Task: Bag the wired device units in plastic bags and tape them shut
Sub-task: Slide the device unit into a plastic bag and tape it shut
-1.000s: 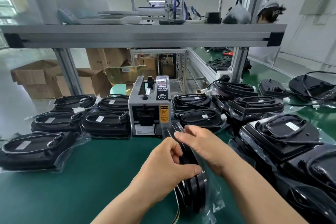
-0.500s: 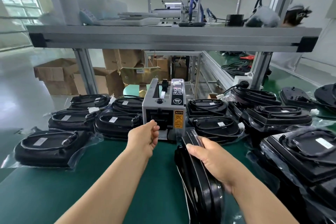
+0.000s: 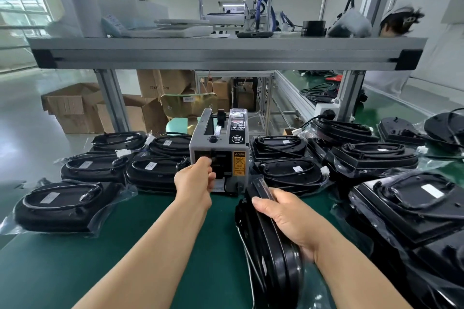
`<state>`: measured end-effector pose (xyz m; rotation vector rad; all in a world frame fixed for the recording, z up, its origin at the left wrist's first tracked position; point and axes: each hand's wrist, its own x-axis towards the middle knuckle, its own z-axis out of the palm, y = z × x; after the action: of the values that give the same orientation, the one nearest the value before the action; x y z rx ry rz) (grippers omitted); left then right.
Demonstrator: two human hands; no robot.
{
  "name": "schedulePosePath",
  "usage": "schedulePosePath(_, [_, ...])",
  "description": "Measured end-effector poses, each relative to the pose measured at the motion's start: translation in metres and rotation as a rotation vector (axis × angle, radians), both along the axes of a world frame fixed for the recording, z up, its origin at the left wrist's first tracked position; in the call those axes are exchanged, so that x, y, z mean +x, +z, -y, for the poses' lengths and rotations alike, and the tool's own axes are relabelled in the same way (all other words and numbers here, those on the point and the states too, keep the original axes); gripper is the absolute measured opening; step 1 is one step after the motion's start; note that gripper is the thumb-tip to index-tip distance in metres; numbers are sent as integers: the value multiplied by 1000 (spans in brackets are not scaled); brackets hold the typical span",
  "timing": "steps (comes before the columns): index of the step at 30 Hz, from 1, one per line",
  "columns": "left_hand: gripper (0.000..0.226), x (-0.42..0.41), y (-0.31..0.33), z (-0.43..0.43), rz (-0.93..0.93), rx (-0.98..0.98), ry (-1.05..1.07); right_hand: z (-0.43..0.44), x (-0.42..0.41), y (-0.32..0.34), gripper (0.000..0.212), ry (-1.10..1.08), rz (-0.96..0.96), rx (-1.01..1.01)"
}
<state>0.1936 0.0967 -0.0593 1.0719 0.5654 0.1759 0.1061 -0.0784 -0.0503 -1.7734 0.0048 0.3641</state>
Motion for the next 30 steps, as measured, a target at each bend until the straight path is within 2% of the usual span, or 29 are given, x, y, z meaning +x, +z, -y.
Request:
schedulePosePath(3, [18, -32, 10, -11, 54, 51, -328, -3, -14, 1, 20, 130, -108, 83])
schedulePosePath(6, [16, -71, 22, -16, 114, 78, -631, -8, -25, -7, 14, 140, -49, 116])
schedulePosePath(8, [19, -90, 27, -14, 153, 157, -710, -10, -29, -8, 10, 117, -1, 97])
schedulePosePath(12, [15, -103, 23, -6, 180, 472, -683, -11, -31, -6, 9, 121, 67, 22])
schedulePosePath(15, [15, -98, 19, -8, 181, 600, -612, -12, -32, -6, 11, 124, 80, 0])
schedulePosePath(23, [27, -88, 17, -5, 198, 621, -635, -13, -32, -7, 21, 102, 86, -14])
schedulePosePath(30, [28, -84, 16, -5, 208, 657, -637, -13, -32, -9, 29, 88, 73, 20])
